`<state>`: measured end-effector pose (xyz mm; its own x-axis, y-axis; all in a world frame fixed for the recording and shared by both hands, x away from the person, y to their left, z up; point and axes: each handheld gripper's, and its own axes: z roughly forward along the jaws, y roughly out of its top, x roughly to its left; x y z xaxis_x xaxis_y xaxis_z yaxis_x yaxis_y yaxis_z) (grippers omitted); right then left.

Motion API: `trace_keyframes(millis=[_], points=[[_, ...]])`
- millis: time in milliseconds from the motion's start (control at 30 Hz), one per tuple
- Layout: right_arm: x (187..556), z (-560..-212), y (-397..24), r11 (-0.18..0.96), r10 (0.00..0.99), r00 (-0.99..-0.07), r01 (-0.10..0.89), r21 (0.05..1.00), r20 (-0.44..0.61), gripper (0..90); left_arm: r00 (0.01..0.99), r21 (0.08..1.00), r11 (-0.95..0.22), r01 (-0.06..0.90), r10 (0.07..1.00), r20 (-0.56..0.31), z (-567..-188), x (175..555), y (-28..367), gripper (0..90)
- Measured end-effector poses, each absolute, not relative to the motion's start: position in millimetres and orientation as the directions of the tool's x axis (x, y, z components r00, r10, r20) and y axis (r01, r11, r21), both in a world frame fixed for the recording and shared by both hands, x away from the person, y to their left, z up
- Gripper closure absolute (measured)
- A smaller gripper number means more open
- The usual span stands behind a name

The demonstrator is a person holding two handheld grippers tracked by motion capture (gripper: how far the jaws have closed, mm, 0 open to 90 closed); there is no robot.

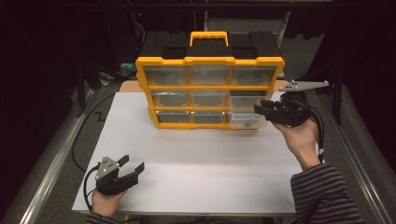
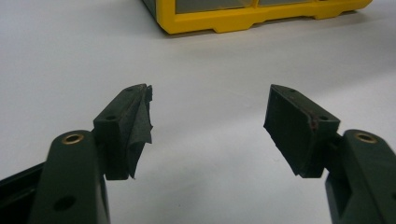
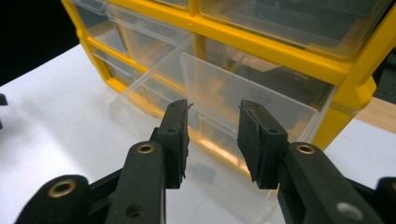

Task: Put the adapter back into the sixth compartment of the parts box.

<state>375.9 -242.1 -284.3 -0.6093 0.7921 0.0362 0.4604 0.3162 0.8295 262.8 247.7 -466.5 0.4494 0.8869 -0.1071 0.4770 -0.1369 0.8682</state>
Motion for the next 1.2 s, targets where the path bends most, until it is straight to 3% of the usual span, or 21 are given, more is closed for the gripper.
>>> trace_keyframes(millis=[500,1200], points=[[334.0,-290.2,-249.5,0.315,0.749,-0.662,0.401,0.86,0.034,62.8,0.447,0.868,-0.135,0.477,0.888,-0.107,-466.6,262.8,247.3,32.3],[310.3,-336.3,-263.6,0.276,0.759,-0.645,0.44,0.854,0.087,54.9,0.447,0.868,-0.134,0.478,0.888,-0.109,-467.0,264.0,246.7,32.2]])
